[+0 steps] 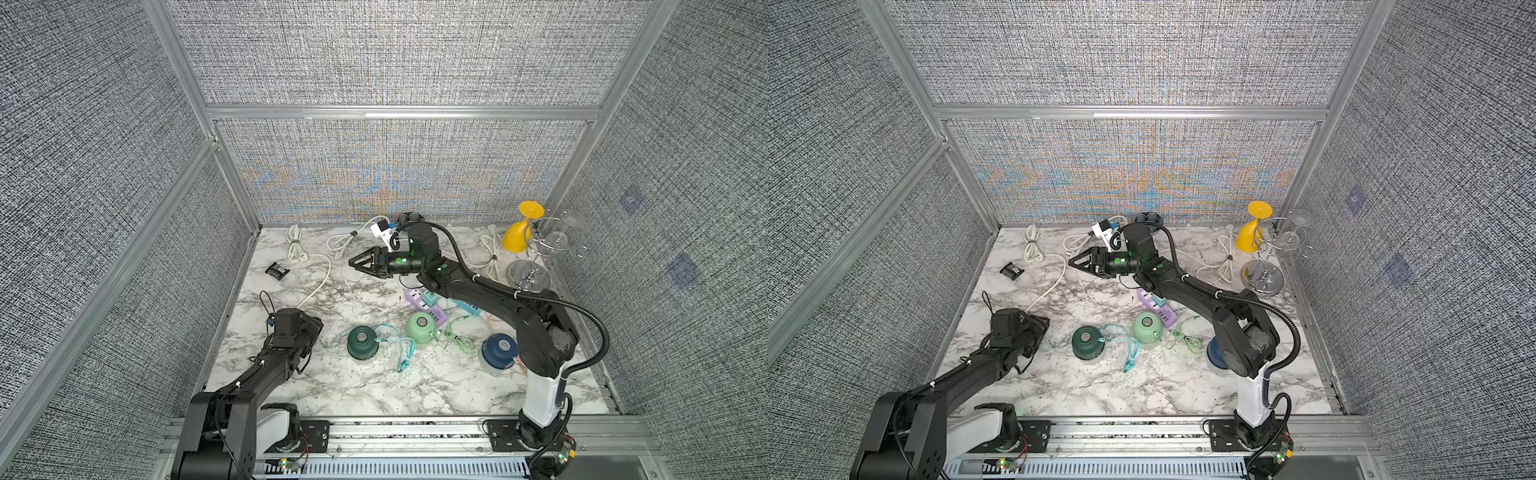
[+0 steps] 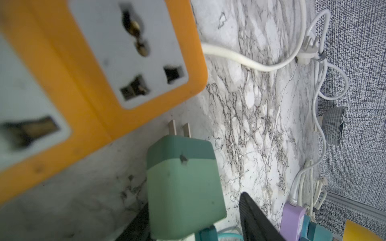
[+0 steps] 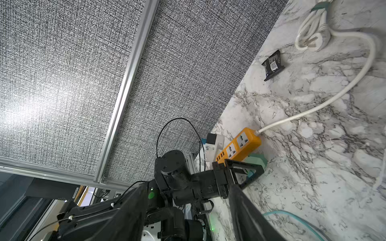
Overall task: Charge the cordless meat grinders
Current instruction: Place the plug at the center of the board, then pick up the plug from the center of the board.
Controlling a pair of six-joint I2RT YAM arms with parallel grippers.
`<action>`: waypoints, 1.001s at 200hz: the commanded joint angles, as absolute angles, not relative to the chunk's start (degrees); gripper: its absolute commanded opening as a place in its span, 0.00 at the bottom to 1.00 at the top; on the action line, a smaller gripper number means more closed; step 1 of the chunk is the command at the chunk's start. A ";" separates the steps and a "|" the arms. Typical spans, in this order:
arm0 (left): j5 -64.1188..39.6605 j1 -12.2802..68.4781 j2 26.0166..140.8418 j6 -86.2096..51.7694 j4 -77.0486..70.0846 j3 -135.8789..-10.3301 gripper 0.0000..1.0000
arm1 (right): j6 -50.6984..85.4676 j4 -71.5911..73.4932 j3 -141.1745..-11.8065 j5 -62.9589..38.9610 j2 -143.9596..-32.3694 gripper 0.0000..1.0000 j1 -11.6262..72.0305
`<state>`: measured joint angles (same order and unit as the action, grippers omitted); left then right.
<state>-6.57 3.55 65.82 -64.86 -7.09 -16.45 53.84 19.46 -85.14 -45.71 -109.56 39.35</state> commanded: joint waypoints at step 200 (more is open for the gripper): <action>-11.32 -4.95 78.28 -33.72 26.97 -37.27 0.62 | 54.32 21.80 -83.42 -47.11 -108.64 0.64 39.30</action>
<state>-13.41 -5.61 76.12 -38.41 23.77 -35.77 54.08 20.12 -84.01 -46.52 -109.34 39.31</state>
